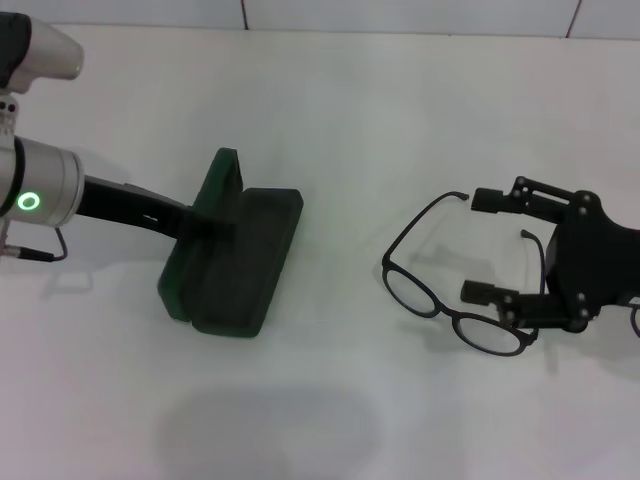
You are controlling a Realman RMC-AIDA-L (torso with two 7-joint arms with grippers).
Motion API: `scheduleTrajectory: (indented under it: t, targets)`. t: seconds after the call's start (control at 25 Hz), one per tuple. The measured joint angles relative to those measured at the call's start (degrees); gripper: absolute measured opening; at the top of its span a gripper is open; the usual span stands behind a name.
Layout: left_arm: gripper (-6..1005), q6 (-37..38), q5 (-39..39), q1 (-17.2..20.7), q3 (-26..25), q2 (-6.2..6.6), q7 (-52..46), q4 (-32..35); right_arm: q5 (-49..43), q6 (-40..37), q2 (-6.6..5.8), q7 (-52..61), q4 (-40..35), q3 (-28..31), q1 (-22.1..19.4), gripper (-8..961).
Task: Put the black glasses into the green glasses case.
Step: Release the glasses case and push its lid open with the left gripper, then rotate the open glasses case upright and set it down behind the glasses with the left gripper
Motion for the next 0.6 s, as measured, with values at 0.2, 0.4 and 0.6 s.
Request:
scheduleTrajectory:
  t: [0.2,0.4,0.6]
  targets:
    - [509,0.0,0.3,-0.4,0.1,-0.1,0.2,0.1,-0.6,-0.2,0.05,-0.6,-0.2,-0.1,-0.2,839]
    - [407,0.0,0.4,-1.5,0.2,-0.04,2.7,0.2,-1.7,-0.4,0.07,-0.7,-0.2,0.1,-0.5,839]
    - [267,-0.4,0.4,-3.3,0.3,-0.14,6.6,-0.1,-3.0,-0.6,0.12,-1.2,-0.2,0.1,-0.5,839]
